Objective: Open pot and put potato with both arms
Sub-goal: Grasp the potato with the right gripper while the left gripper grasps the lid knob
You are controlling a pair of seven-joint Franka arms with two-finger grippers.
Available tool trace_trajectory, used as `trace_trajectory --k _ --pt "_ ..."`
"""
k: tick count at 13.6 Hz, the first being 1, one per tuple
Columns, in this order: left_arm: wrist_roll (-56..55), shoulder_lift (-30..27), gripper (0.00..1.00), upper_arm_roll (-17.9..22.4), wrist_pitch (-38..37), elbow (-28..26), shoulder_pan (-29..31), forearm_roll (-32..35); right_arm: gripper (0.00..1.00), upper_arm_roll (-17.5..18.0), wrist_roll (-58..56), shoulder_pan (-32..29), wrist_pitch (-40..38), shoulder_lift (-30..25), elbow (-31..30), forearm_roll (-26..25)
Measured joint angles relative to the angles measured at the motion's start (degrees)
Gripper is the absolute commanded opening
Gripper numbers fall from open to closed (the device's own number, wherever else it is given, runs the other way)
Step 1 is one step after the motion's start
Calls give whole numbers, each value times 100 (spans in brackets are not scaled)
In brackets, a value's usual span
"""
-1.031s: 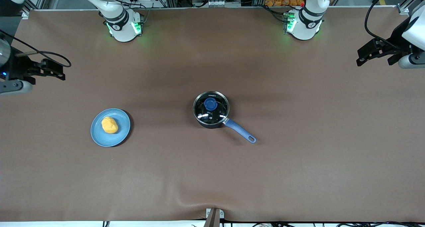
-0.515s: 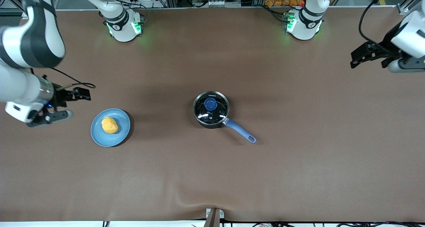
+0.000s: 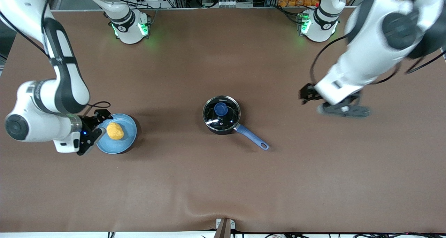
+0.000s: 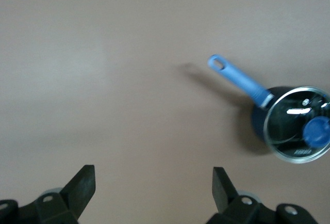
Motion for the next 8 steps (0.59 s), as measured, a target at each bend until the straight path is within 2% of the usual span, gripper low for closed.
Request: trace_trajectory --k 4,8 --pt "-1161 628 100 -17 473 152 -740 -1 100 0 -297 -18 725 252 -354 7" --pt "-2748 1288 100 -10 948 551 -1467 -1 100 -10 -485 -247 989 646 -415 9"
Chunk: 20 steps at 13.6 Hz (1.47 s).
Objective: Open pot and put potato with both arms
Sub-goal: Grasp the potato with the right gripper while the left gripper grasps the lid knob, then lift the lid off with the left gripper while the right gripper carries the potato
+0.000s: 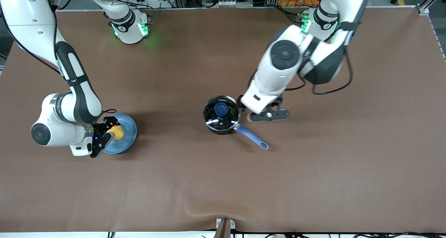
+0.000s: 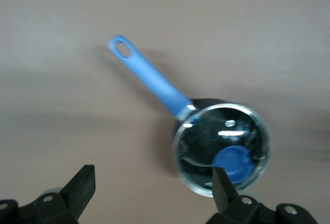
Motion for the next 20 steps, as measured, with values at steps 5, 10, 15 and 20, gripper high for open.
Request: trace_trajectory --k 5,10,15,20 --pt "-1528 764 100 27 666 156 -622 0 60 2 -36 -61 256 187 -154 43" --pt "-3054 1061 100 67 832 203 -910 0 7 13 -106 -61 281 186 -151 51" --pt "-3442 1226 100 304 1070 208 -1143 0 5 68 -117 -44 178 145 226 234" --pt "-3461 1332 96 352 1076 210 -1206 0 3 99 305 41 114 -17 445 391"
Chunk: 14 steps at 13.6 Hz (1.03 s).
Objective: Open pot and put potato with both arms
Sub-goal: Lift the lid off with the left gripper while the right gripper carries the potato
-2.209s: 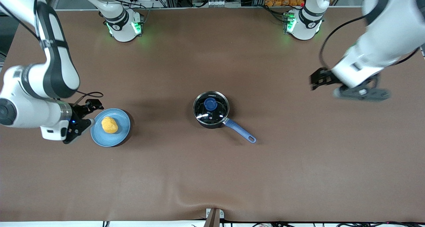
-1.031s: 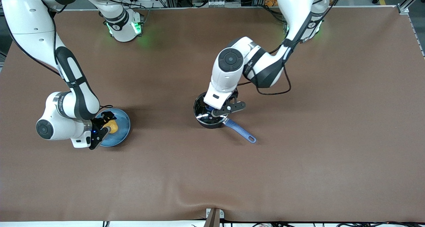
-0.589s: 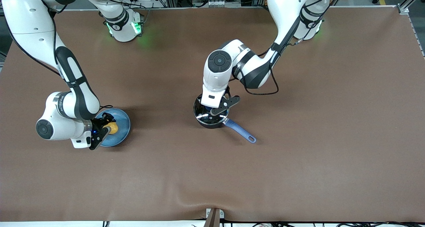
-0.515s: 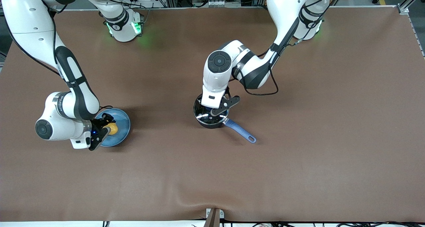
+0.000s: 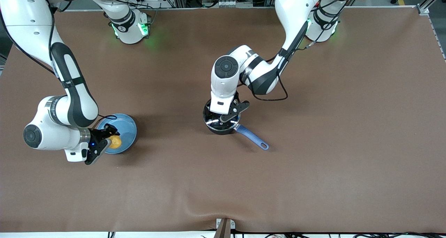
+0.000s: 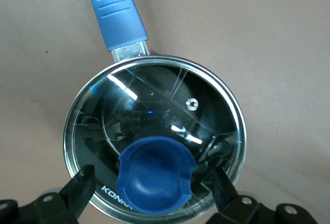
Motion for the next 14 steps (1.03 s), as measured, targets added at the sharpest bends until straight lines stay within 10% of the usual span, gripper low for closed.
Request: trace_trajectory --k 7,14 --pt "0 31 6 13 44 38 -3 0 3 23 1319 435 -271 -398 31 167" --pt "0 -66 0 14 66 314 -6 0 3 50 3161 1222 -553 -864 35 186"
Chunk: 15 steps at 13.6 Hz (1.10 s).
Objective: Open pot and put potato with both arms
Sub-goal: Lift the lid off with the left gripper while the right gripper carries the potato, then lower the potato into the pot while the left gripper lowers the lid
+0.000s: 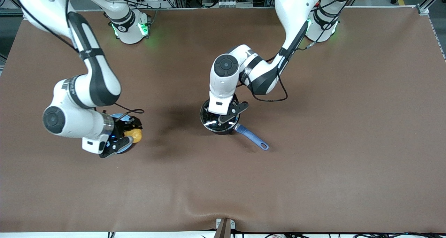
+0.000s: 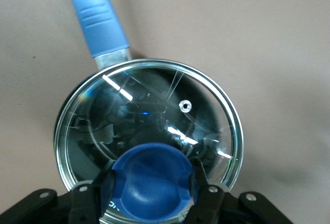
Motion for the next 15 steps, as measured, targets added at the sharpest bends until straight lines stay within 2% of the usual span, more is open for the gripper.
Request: trace_trajectory --k 4,7,9,13,15 --pt "374 -585 0 94 -308 64 340 8 2 16 1150 542 -16 -136 -2 97" --pt "1567 -1024 0 98 -1243 2 1202 8 2 26 2158 1060 60 -177 1 124" --pt "2403 -1207 0 89 -1614 -90 1798 5 1 31 2894 1515 333 -181 -1 144" --pt "4194 -1282 0 54 -1728 -761 3038 -138 0 28 4027 2476 1103 -157 -58 146" --pt "4979 -1263 0 33 -1503 -1251 3541 -156 0 19 4352 2816 1572 -19 -127 142"
